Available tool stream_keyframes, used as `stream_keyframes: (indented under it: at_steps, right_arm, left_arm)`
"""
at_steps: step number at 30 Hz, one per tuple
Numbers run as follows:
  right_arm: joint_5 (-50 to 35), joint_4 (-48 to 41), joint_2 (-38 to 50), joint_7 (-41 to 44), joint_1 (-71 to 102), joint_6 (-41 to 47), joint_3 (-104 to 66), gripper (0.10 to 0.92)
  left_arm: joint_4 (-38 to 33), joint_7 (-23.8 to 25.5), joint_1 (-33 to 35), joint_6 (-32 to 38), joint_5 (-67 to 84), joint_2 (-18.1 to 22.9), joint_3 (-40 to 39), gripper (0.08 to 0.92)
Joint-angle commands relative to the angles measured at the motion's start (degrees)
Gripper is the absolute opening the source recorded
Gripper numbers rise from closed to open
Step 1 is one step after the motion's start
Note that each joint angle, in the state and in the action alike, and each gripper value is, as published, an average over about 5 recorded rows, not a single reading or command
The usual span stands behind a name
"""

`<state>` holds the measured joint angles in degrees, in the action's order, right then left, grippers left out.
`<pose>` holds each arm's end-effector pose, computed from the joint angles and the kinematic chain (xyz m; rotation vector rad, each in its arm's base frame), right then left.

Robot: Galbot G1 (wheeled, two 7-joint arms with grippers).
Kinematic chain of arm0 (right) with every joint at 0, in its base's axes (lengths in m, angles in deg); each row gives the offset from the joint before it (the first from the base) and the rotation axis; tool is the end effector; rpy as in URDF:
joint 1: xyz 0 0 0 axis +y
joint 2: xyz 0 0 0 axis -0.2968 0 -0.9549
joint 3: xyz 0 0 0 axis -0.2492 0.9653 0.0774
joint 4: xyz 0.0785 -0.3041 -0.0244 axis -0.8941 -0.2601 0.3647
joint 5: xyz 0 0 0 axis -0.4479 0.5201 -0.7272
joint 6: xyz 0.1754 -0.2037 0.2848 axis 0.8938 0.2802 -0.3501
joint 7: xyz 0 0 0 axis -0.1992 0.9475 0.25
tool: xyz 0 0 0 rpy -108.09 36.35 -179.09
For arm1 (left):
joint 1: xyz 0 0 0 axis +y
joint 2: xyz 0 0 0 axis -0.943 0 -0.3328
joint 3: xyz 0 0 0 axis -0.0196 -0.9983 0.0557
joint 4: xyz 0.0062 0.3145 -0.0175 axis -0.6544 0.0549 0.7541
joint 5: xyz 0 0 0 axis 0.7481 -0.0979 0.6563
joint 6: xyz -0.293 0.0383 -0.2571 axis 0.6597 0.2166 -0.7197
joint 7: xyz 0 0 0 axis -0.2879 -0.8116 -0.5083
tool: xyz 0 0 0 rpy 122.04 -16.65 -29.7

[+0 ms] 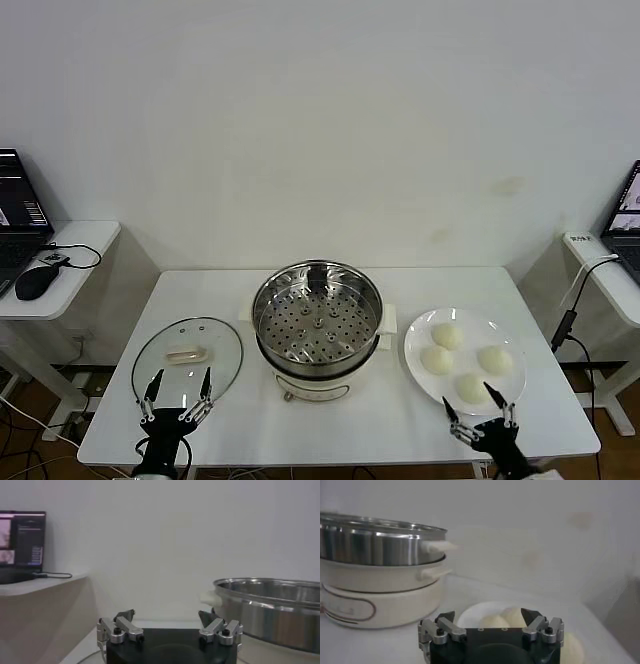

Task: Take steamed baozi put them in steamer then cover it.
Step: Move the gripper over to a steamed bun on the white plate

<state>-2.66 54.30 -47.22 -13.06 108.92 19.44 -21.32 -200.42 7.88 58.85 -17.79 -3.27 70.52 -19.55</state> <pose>0.2193 -0.1755 -0.2960 0.4311 -2.8323 0.6741 0.1882 0.0488 -0.3190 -0.0020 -3.1035 -0.0459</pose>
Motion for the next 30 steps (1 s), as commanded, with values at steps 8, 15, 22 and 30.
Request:
stream_keyframes:
  at_steps: [8,15,22,30]
  right_arm:
    - [15.1,-12.3,32.3,18.0,-22.9,4.5,5.1,0.823]
    - [17.1,-17.4,42.0,29.4,-45.1,3.7,24.9,0.823]
    - [15.7,-25.7,42.6,40.2,-79.6,-1.5,60.6,0.823]
    - [14.9,-31.6,36.0,42.8,-98.2,0.9,85.2,0.823]
  left_arm:
    - [0.1,1.7,-0.5,-1.3,-3.1,-0.6,-0.5,0.823]
    - [0.1,1.3,-0.9,-1.6,-3.2,-0.8,0.0,0.823]
    - [0.4,1.1,-0.5,-2.1,-3.5,-0.8,0.4,0.823]
    - [0.9,0.8,-1.1,-2.4,-3.9,-0.4,0.3,0.823]
